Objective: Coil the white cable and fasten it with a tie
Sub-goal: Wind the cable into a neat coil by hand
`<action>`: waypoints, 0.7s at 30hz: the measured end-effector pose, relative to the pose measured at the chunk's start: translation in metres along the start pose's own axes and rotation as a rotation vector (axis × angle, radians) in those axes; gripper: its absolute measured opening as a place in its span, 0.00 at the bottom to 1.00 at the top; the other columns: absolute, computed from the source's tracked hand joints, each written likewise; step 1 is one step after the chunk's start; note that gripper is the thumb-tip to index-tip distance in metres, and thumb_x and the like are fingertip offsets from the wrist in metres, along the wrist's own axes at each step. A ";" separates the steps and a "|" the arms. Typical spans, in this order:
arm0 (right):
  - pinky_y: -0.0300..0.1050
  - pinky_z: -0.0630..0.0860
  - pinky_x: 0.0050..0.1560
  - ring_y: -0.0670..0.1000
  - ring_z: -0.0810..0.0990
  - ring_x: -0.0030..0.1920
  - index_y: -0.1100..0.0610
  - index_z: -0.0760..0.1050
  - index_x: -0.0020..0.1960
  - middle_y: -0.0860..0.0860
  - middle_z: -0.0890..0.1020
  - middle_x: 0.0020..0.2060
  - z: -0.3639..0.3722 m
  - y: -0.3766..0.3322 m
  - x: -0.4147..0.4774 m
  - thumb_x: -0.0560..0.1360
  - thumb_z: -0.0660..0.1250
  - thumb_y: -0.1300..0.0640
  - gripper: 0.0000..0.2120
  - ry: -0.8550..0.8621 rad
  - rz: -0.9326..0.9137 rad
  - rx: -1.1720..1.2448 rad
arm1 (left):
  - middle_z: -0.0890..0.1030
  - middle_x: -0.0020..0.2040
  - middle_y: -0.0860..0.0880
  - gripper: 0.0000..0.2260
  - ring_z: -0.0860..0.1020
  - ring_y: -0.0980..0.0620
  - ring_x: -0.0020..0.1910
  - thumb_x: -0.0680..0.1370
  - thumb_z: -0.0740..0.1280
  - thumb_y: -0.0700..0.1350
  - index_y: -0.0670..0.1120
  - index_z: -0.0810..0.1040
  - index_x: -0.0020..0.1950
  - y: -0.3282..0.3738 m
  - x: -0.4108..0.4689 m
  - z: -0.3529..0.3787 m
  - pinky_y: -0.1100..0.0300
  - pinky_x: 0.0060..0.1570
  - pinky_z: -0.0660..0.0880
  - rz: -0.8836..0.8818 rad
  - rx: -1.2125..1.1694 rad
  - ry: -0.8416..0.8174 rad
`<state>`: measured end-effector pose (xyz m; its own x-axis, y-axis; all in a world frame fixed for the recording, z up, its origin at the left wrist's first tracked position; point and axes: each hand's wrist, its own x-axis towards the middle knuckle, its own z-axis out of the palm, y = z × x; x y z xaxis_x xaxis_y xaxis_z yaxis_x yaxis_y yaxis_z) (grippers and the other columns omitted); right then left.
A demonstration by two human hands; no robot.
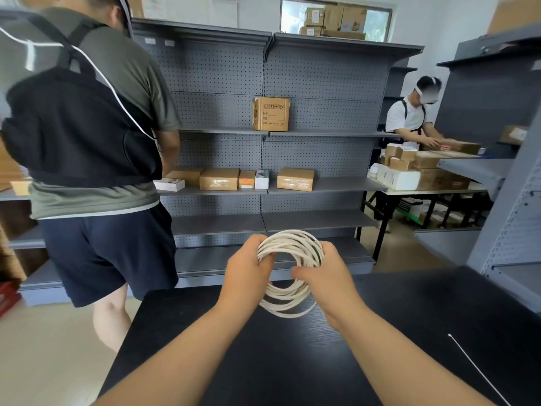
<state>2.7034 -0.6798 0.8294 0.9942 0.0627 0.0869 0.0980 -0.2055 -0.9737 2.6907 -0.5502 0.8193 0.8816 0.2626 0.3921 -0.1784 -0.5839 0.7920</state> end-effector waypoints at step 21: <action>0.42 0.67 0.38 0.49 0.71 0.37 0.56 0.74 0.43 0.49 0.75 0.35 -0.004 0.009 0.005 0.77 0.60 0.64 0.07 0.002 0.002 -0.032 | 0.79 0.36 0.55 0.03 0.77 0.56 0.38 0.75 0.67 0.47 0.50 0.75 0.44 0.003 -0.004 0.004 0.69 0.35 0.69 0.015 0.052 -0.069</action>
<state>2.7095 -0.6849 0.8214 0.9945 0.0605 0.0851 0.0971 -0.2370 -0.9666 2.6882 -0.5564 0.8184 0.9074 0.2011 0.3690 -0.1702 -0.6270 0.7602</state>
